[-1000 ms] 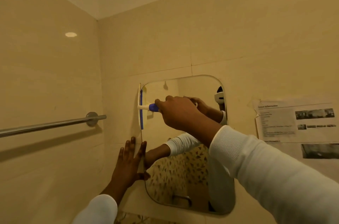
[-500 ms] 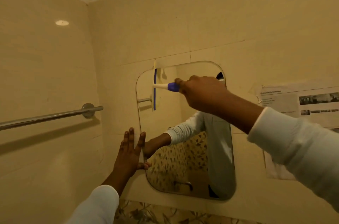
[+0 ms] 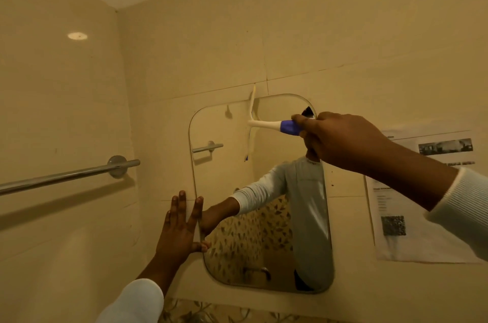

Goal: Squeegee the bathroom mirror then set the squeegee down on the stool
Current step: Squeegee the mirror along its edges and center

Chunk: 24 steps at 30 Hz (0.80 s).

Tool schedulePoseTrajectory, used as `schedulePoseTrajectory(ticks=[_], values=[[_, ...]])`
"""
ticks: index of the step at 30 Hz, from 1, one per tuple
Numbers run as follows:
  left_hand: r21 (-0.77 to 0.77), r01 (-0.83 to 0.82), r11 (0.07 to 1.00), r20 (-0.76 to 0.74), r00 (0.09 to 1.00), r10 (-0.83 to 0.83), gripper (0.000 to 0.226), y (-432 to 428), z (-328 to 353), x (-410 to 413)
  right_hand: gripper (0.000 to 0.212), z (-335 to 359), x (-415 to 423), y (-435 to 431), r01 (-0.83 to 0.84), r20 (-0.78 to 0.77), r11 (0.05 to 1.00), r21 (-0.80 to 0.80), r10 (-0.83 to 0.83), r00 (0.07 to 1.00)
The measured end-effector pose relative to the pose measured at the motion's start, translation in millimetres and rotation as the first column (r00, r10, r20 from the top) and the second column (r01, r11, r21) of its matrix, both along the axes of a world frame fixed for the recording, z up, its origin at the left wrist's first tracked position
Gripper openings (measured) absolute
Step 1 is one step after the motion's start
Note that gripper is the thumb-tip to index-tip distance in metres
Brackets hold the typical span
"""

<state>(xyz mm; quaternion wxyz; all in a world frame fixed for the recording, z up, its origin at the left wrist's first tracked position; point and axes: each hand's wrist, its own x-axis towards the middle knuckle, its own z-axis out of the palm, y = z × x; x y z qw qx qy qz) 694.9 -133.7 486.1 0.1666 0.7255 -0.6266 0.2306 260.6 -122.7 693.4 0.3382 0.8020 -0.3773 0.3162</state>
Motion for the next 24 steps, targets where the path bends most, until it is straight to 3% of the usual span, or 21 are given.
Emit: schedulePoseTrajectory(ticks=[18,24], values=[[0.024,-0.009,1.0,0.004,1.0,0.009,0.149,-1.5,0.5,1.8,0.063,-49.4,-123.1,11.8,-0.001,0.085,0.996,0.088,-0.007,0.996],[0.023,-0.007,1.0,0.007,1.0,0.007,0.151,-1.9,-1.8,3.0,0.063,-73.6,-141.7,4.9,-0.028,0.17,0.999,-0.031,0.033,0.985]])
